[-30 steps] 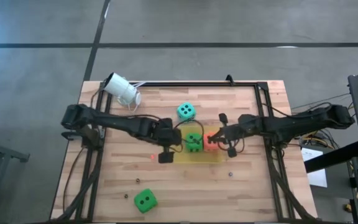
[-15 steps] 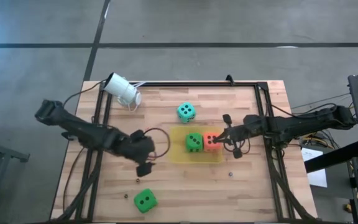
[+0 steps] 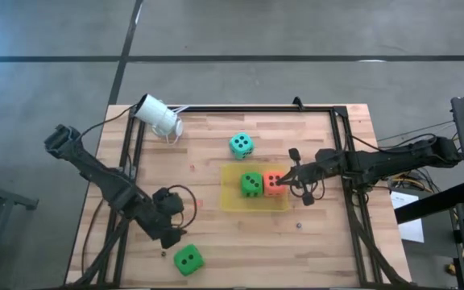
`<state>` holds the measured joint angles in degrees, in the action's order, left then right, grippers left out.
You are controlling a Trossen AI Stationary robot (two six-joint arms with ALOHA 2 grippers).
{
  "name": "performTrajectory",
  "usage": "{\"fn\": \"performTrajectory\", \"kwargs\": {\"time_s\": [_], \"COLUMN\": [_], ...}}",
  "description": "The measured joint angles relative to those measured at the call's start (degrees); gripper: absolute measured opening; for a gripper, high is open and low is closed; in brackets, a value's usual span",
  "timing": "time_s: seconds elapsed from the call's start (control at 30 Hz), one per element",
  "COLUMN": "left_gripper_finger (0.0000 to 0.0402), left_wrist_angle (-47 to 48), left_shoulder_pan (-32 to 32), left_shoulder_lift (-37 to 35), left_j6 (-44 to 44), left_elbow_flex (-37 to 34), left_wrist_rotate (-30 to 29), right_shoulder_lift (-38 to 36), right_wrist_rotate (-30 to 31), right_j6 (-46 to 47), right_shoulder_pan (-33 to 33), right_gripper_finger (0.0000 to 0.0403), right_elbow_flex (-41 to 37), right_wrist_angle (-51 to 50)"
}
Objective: Pick & Place Dice
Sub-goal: Put the big green dice into the yellow bin
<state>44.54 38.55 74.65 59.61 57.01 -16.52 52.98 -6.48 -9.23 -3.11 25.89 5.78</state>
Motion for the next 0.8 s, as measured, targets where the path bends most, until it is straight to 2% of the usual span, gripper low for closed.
{"fn": "performTrajectory", "kwargs": {"time_s": [0.17,0.33,0.47,0.8], "left_gripper_finger": [0.0399,0.0399,0.0399,0.0399], "left_wrist_angle": [0.04,-0.16,-0.18,-3.64], "left_shoulder_pan": [2.37,3.42,3.53,3.51], "left_shoulder_lift": [0.0,0.07,0.07,0.09], "left_j6": [6.73,9.66,10.12,9.95], "left_elbow_flex": [0.0,0.0,0.0,-0.01], "left_wrist_rotate": [1.08,3.19,6.54,6.7], "right_shoulder_lift": [0.02,0.02,0.02,0.02], "right_wrist_rotate": [0.02,0.04,0.04,0.04], "right_j6": [-0.27,-1.29,-1.29,-1.29], "right_shoulder_pan": [0.0,0.0,0.0,0.0], "right_gripper_finger": [0.0008,0.0008,0.0008,0.0008], "right_elbow_flex": [0.0,0.0,0.0,0.0], "right_wrist_angle": [-0.02,-0.02,-0.01,0.0]}}
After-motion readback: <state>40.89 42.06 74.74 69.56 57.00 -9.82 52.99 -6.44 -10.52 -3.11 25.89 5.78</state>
